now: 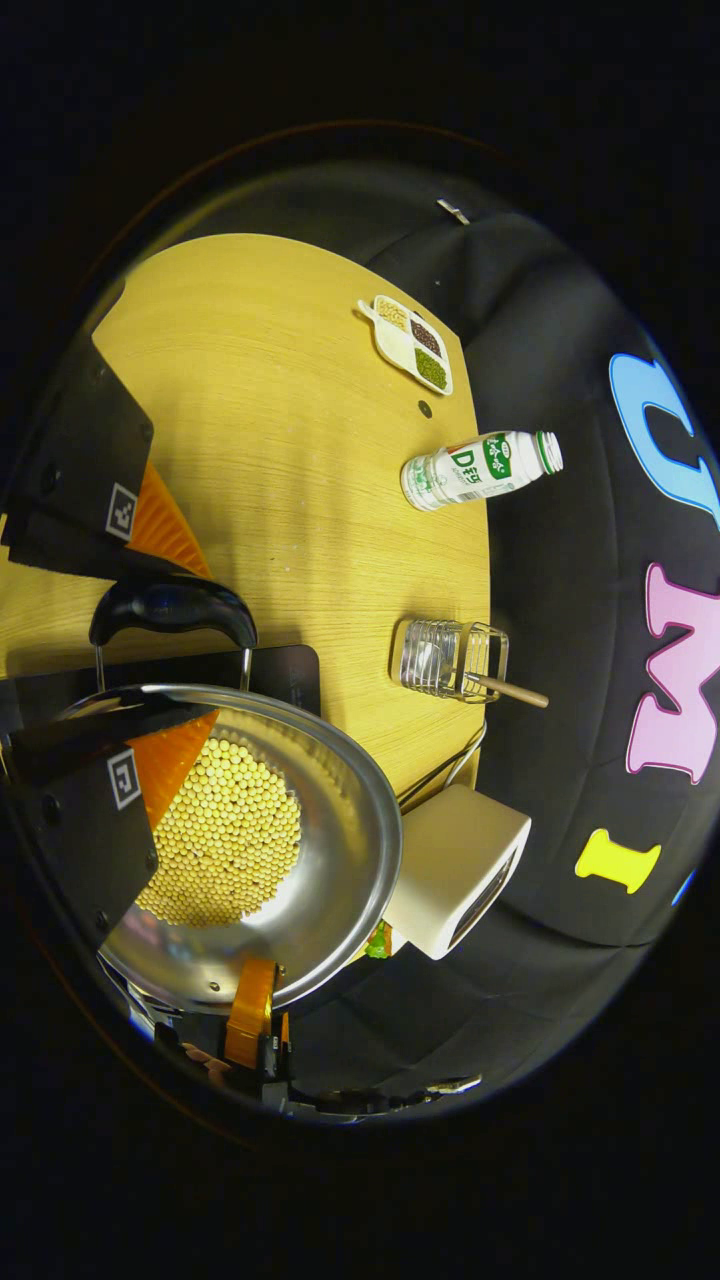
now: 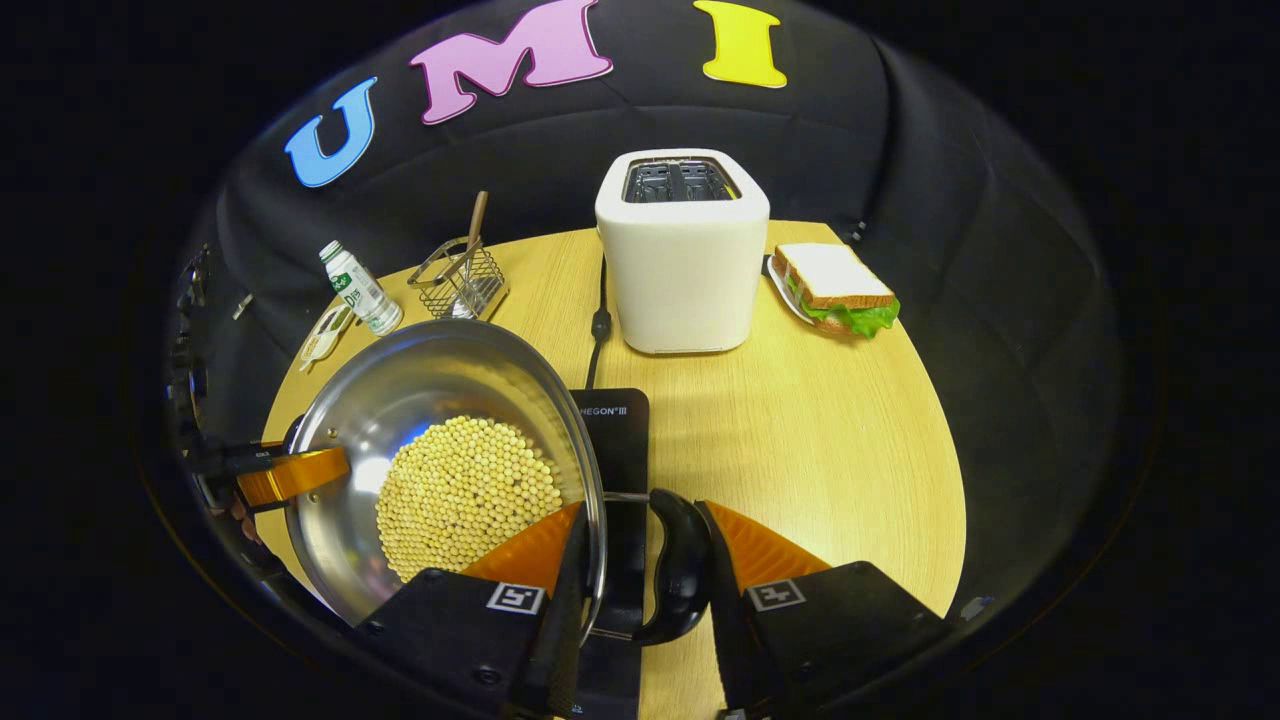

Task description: First push the handle of the pot to place it horizontally, then grasp the pot with both hands and set it on the induction cooktop.

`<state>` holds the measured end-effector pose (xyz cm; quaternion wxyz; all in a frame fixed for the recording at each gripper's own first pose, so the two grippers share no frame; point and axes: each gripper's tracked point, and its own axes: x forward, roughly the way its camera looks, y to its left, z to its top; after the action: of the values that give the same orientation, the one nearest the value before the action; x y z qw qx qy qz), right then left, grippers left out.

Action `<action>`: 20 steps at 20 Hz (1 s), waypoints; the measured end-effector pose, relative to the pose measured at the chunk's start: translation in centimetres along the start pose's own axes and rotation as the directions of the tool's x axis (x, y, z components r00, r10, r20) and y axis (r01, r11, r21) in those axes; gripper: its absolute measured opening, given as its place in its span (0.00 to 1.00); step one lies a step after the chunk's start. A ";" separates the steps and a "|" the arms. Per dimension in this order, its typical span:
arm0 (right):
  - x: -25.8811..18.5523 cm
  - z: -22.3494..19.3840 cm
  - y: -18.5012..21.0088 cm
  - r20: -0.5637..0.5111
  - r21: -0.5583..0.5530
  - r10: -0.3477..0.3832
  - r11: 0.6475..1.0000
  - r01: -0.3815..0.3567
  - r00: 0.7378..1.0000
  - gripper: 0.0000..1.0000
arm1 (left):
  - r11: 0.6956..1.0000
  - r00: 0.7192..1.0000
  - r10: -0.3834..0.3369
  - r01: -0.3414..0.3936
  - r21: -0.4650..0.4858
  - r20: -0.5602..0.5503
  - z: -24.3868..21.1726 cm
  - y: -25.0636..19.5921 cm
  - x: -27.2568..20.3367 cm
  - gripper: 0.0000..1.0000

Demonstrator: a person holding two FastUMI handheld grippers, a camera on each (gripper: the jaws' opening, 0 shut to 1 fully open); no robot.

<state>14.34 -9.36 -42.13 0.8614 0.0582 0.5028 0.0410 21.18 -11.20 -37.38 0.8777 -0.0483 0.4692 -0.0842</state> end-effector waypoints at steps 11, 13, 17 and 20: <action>-0.7 0.4 0.4 0.031 -0.022 -0.010 1.000 0.010 0.999 0.98 | 0.997 0.999 0.026 -0.025 0.071 -0.023 0.1 0.5 -0.7 0.99; -1.3 0.6 0.4 0.043 -0.015 -0.020 1.000 0.021 0.999 0.99 | 0.997 0.999 0.031 -0.029 0.076 -0.023 0.0 0.6 -1.2 0.97; -3.3 1.6 0.7 0.098 0.002 -0.027 1.000 0.027 0.995 0.99 | 0.995 0.999 0.034 -0.033 0.093 -0.008 0.1 0.6 -3.2 0.97; -6.0 2.6 0.8 0.166 -0.011 -0.041 0.999 0.043 0.985 0.99 | 0.992 0.999 0.039 -0.041 0.116 0.023 0.4 0.9 -5.3 0.97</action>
<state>13.69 -9.54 -35.61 0.9013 0.0445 0.4303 0.0215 18.76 -9.35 -32.99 0.8854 0.0116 0.4552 -0.0933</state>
